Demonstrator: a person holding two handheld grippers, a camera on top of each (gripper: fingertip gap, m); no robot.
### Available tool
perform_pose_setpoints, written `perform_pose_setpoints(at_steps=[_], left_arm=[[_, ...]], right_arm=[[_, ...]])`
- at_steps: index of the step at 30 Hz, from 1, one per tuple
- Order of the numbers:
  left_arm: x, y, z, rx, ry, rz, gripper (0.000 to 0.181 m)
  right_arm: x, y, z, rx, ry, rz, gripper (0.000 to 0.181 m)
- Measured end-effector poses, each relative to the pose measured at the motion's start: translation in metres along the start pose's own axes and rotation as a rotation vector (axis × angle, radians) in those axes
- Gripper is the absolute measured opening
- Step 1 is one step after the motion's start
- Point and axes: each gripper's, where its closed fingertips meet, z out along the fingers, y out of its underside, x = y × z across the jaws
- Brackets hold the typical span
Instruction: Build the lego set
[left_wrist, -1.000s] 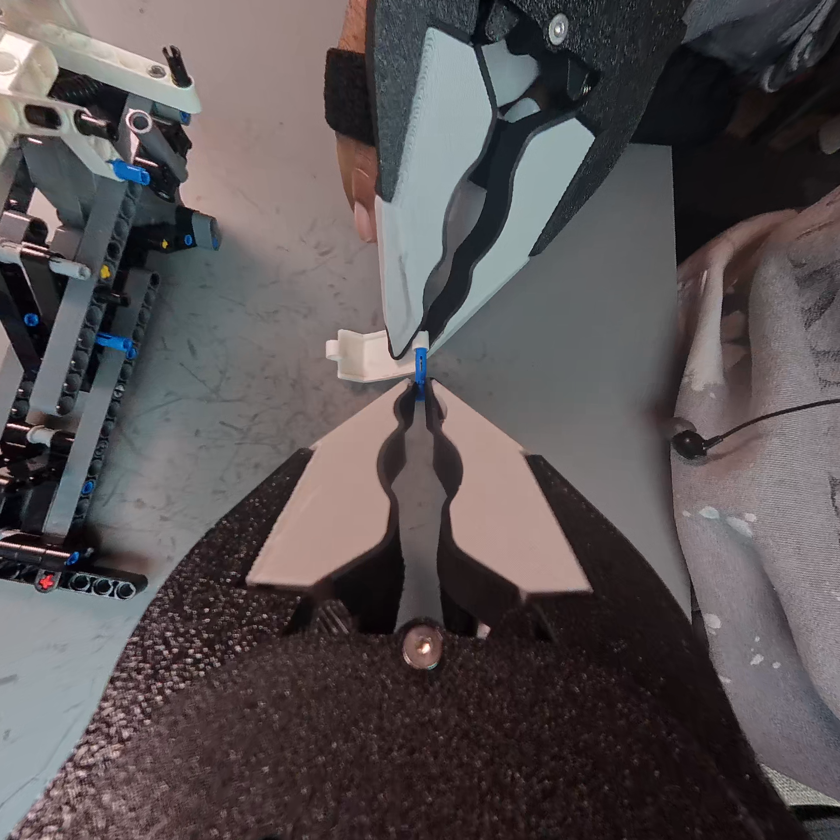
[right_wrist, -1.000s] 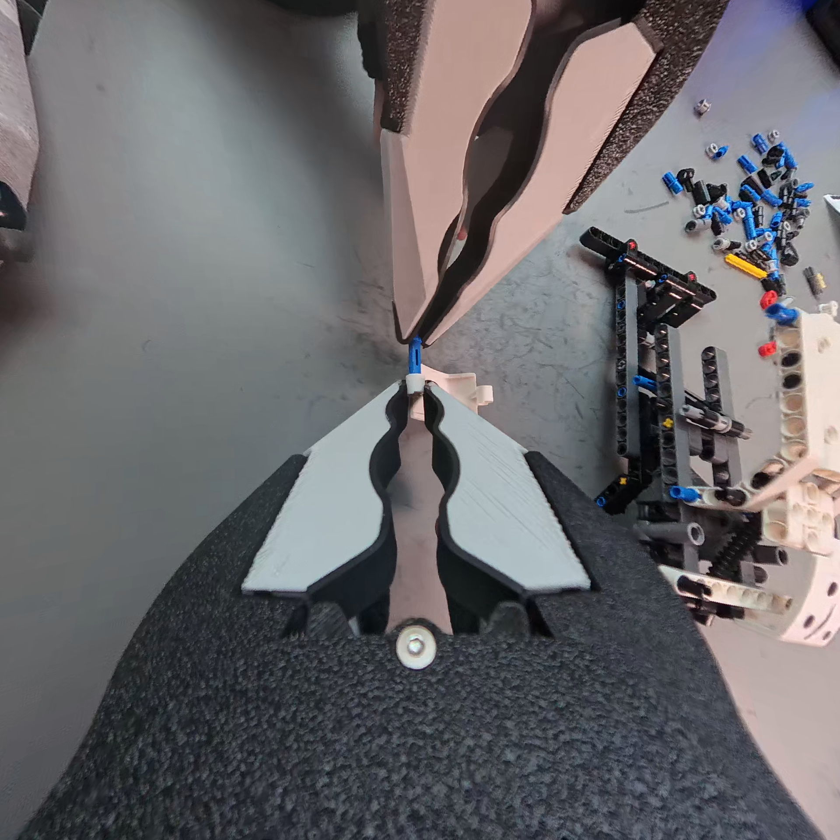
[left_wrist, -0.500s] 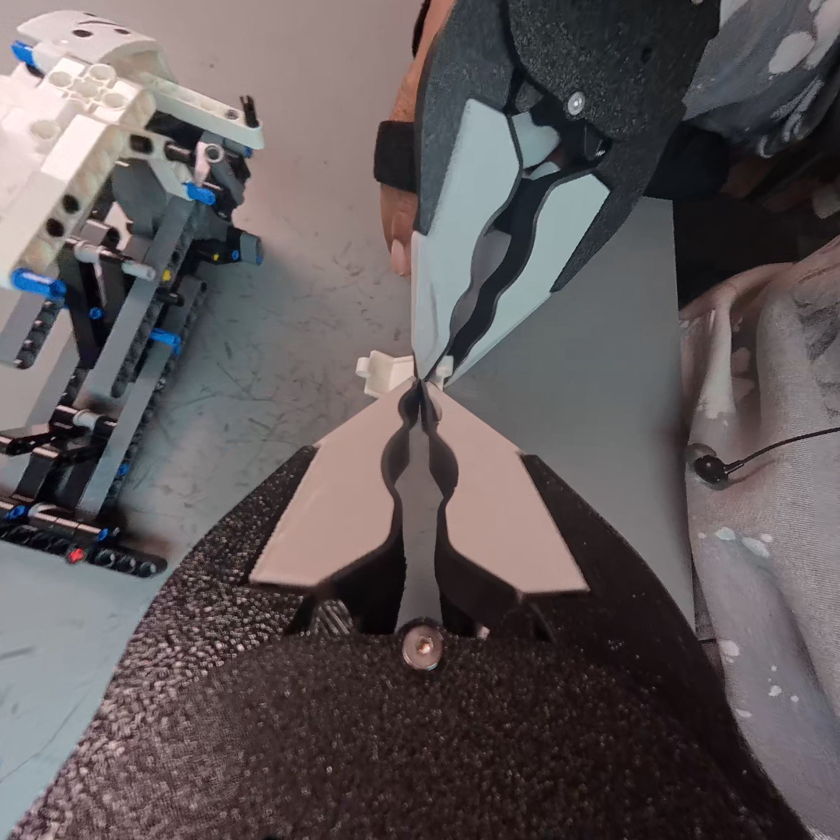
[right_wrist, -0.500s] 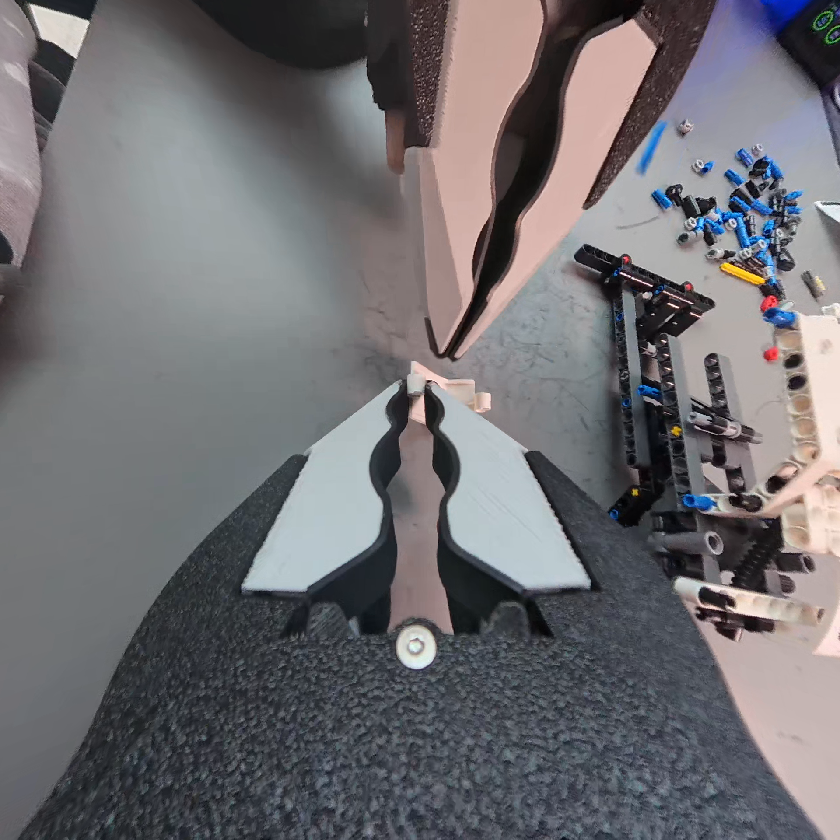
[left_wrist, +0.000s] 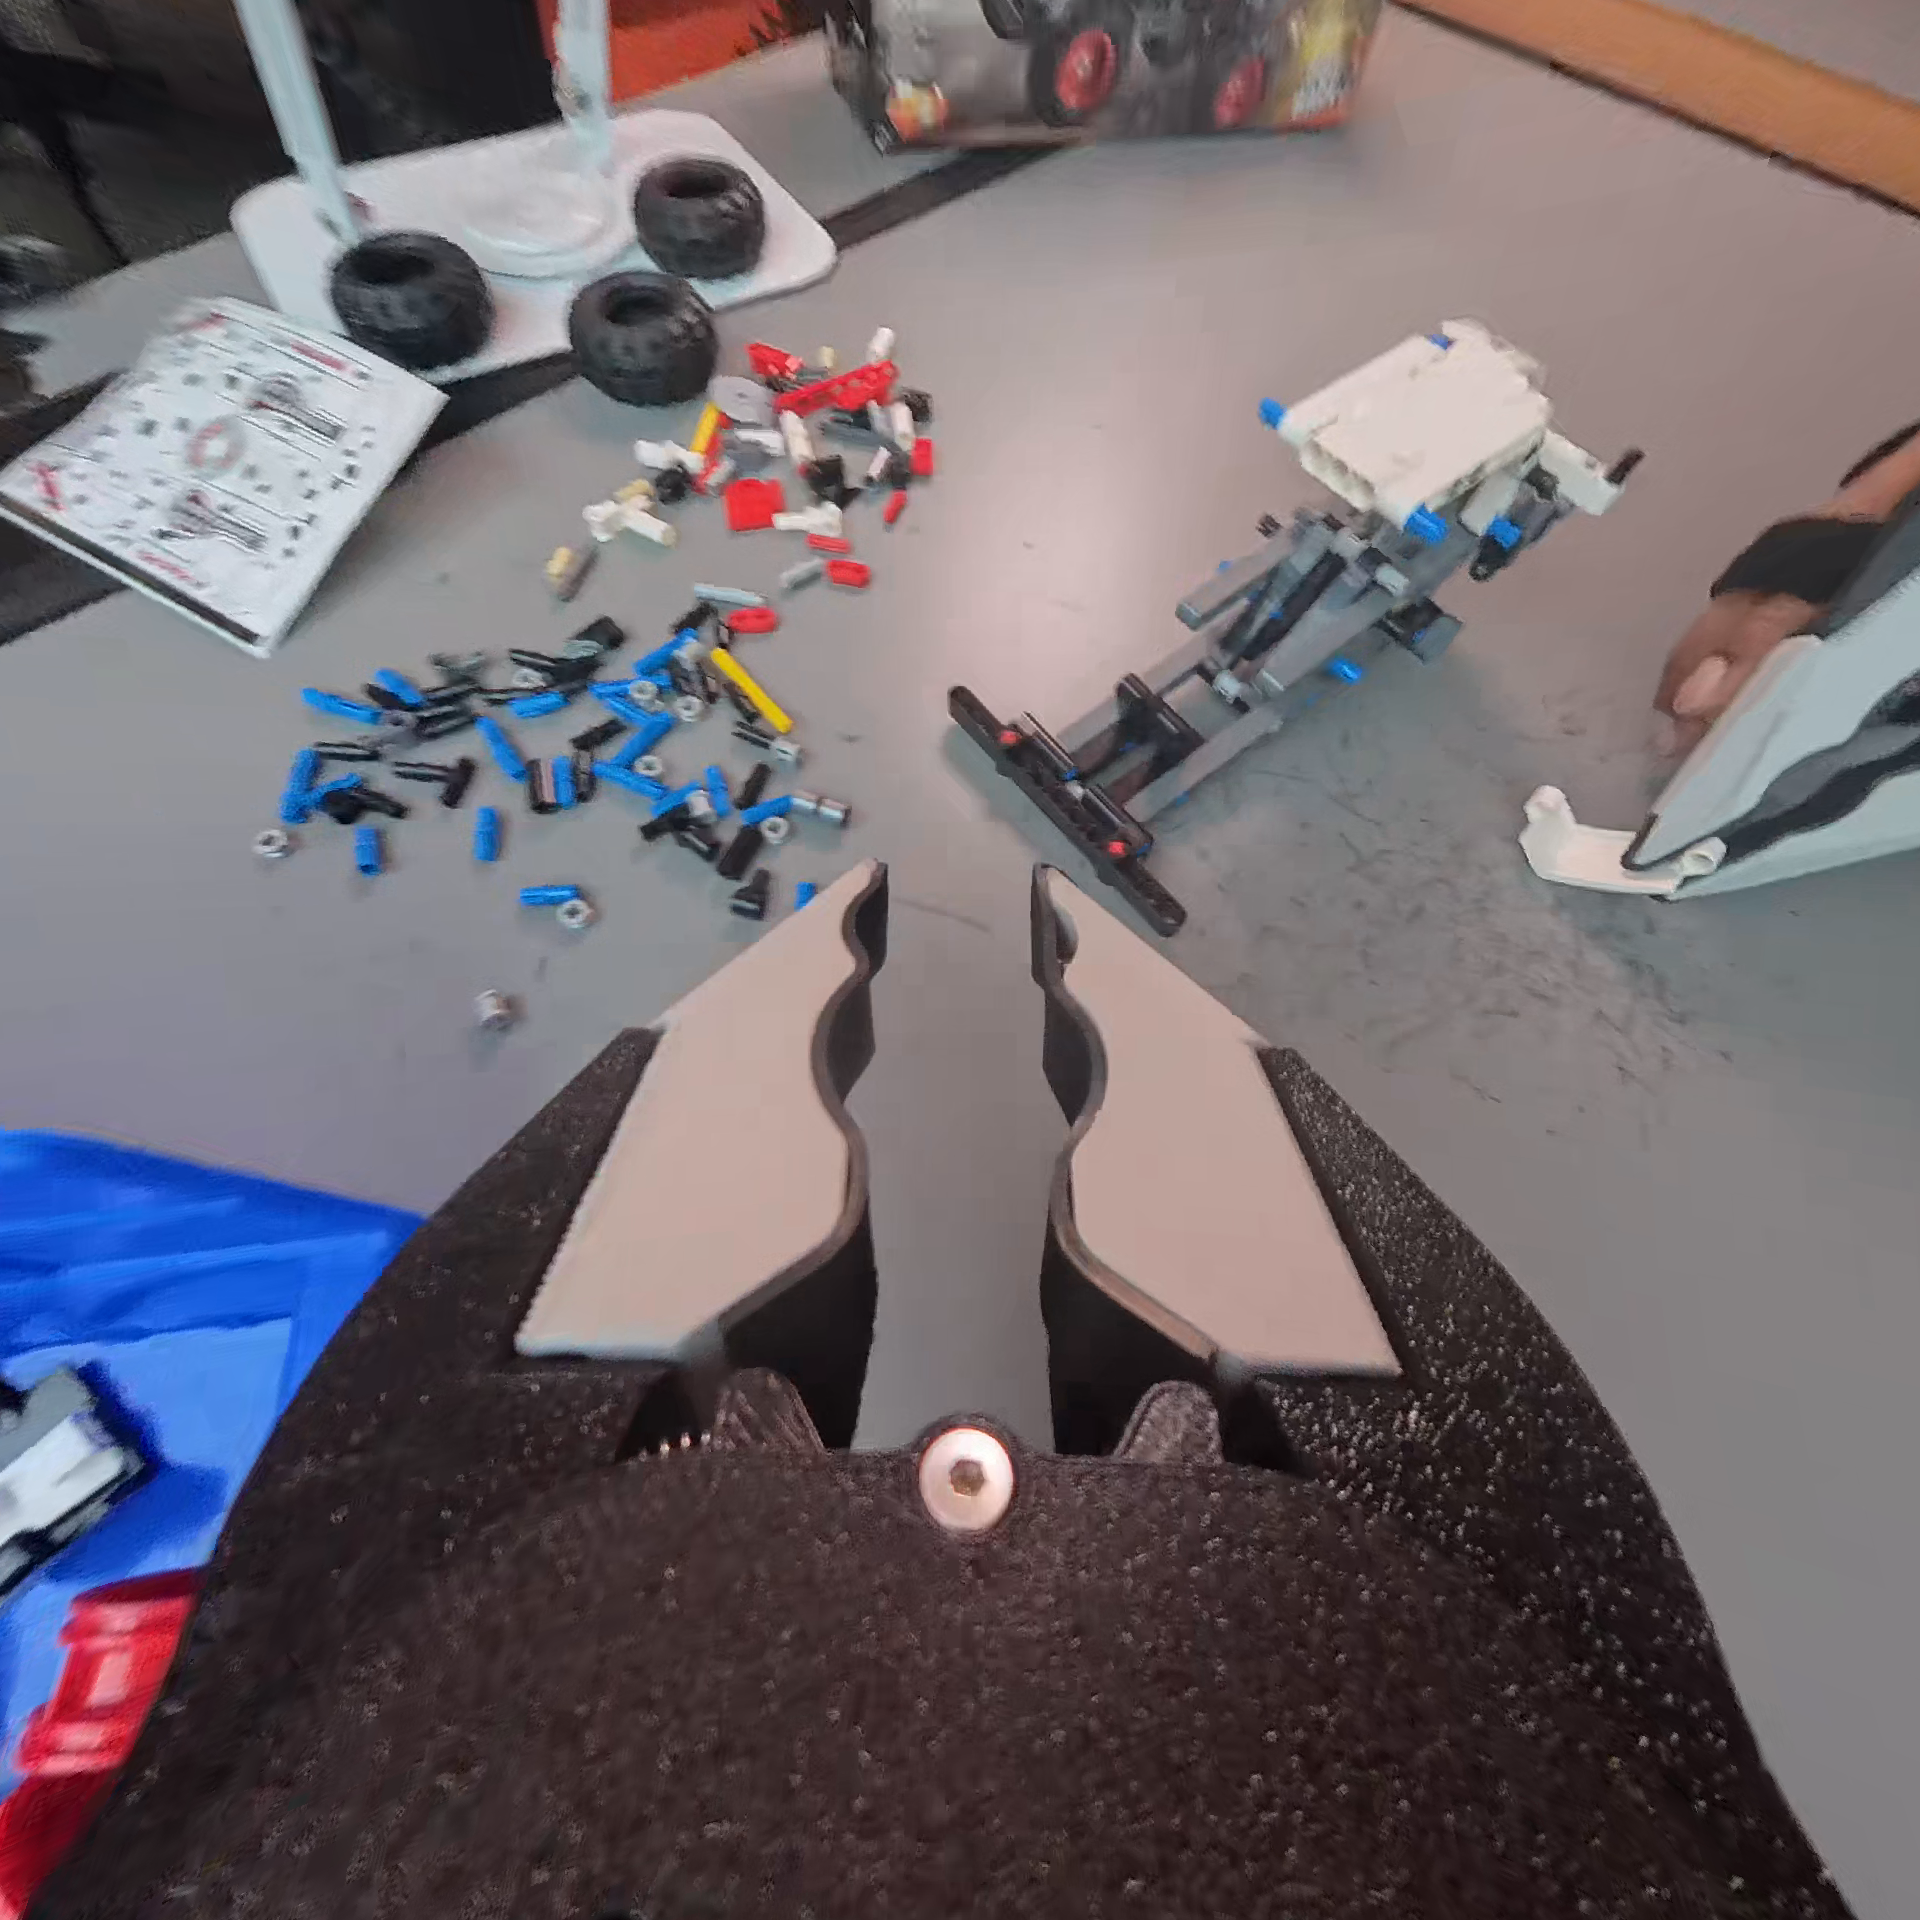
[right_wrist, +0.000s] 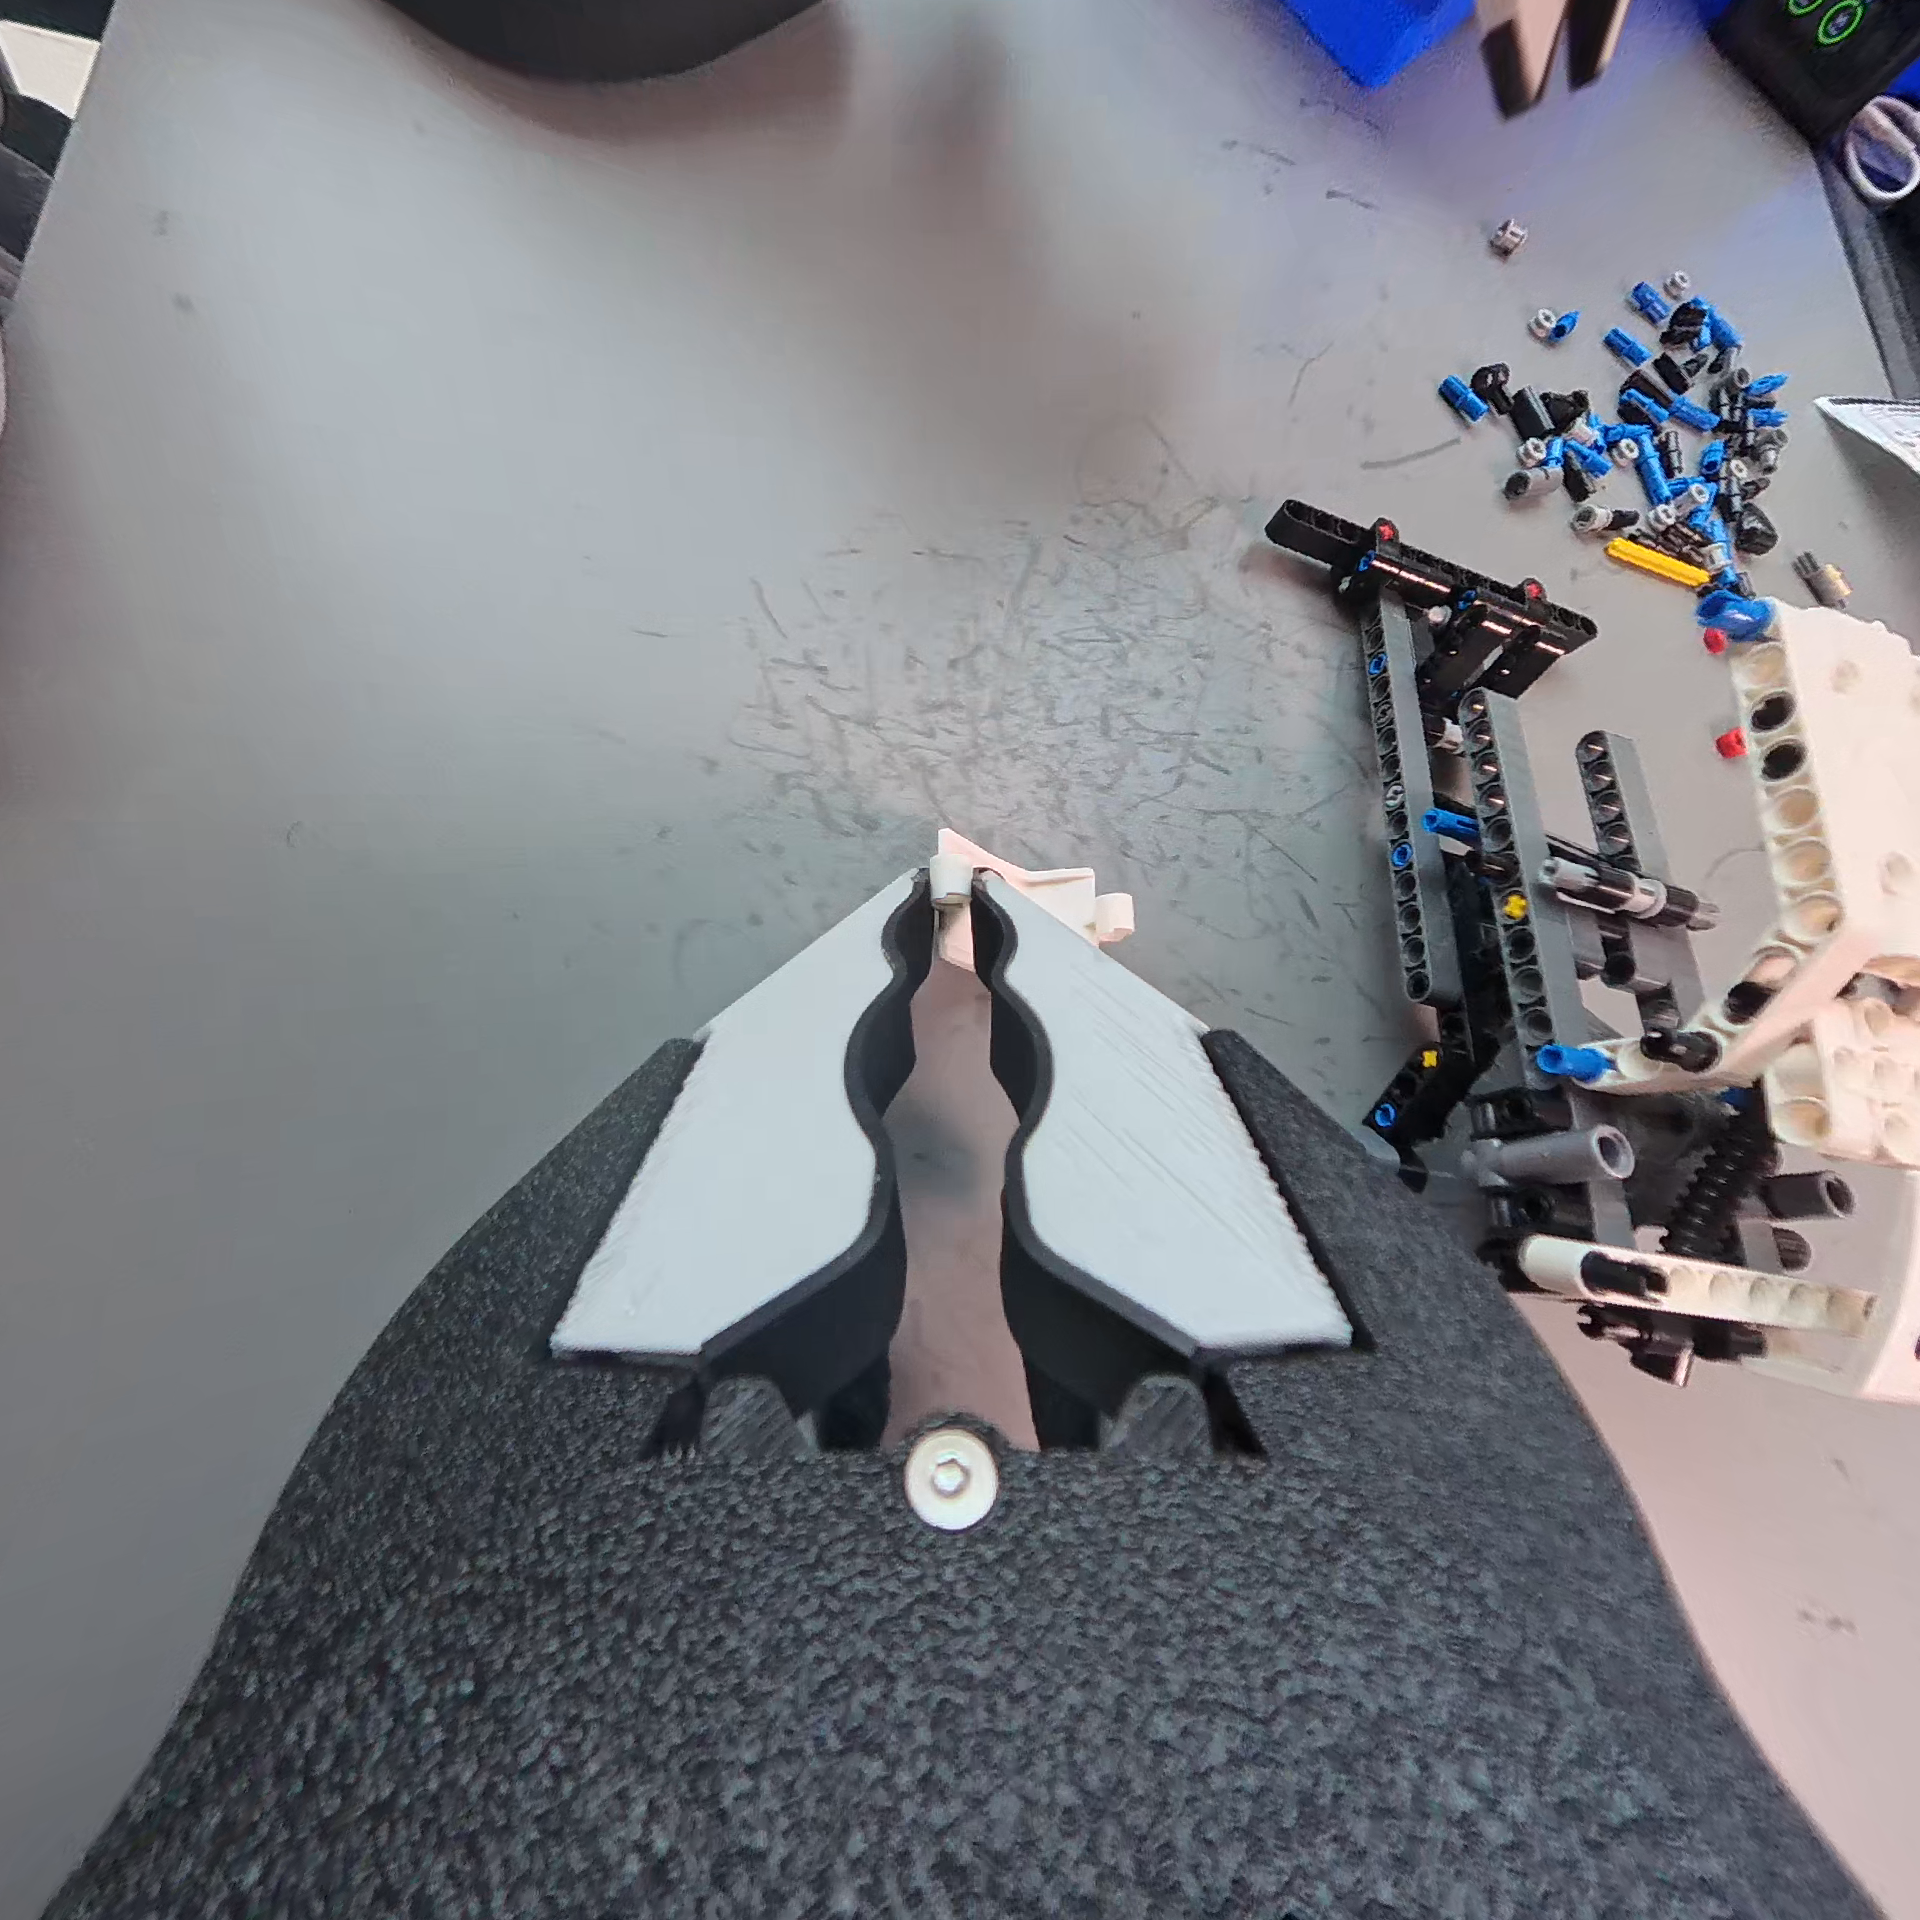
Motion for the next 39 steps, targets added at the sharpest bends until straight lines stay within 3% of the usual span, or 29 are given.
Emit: perform_pose_setpoints(at_steps=[1, 8, 12, 16, 22, 26, 32, 35, 39], left_arm=[[-0.007, -0.009, -0.009, 0.063, -0.026, -0.012, 0.028], [-0.043, -0.091, -0.111, 0.592, -0.196, -0.004, 0.041], [-0.056, -0.108, -0.164, 0.734, -0.336, 0.06, 0.057], [-0.05, -0.076, -0.168, 0.521, -0.343, 0.178, 0.047], [-0.041, 0.055, -0.148, -0.106, -0.183, 0.09, 0.029], [-0.043, 0.122, -0.149, -0.372, -0.175, 0.021, 0.025], [-0.053, 0.154, -0.141, -0.581, -0.237, 0.035, 0.015], [-0.055, 0.164, -0.139, -0.649, -0.274, -0.015, 0.019], [-0.06, 0.161, -0.135, -0.601, -0.331, -0.097, 0.018]], right_arm=[[0.0, 0.0, 0.0, 0.002, 0.0, 0.001, 0.006], [0.001, 0.0, 0.001, 0.029, -0.008, 0.021, 0.006], [0.0, 0.0, 0.001, 0.033, -0.008, 0.018, 0.007], [0.0, 0.002, 0.001, 0.03, -0.005, 0.01, 0.008], [-0.001, 0.002, 0.002, 0.033, -0.023, 0.019, 0.008], [-0.001, 0.002, 0.002, 0.031, -0.031, 0.023, 0.009], [-0.002, 0.003, 0.003, 0.026, -0.025, 0.014, 0.01], [-0.002, 0.003, 0.002, 0.023, -0.023, 0.014, 0.01], [-0.002, 0.005, 0.001, 0.021, -0.026, 0.017, 0.01]])
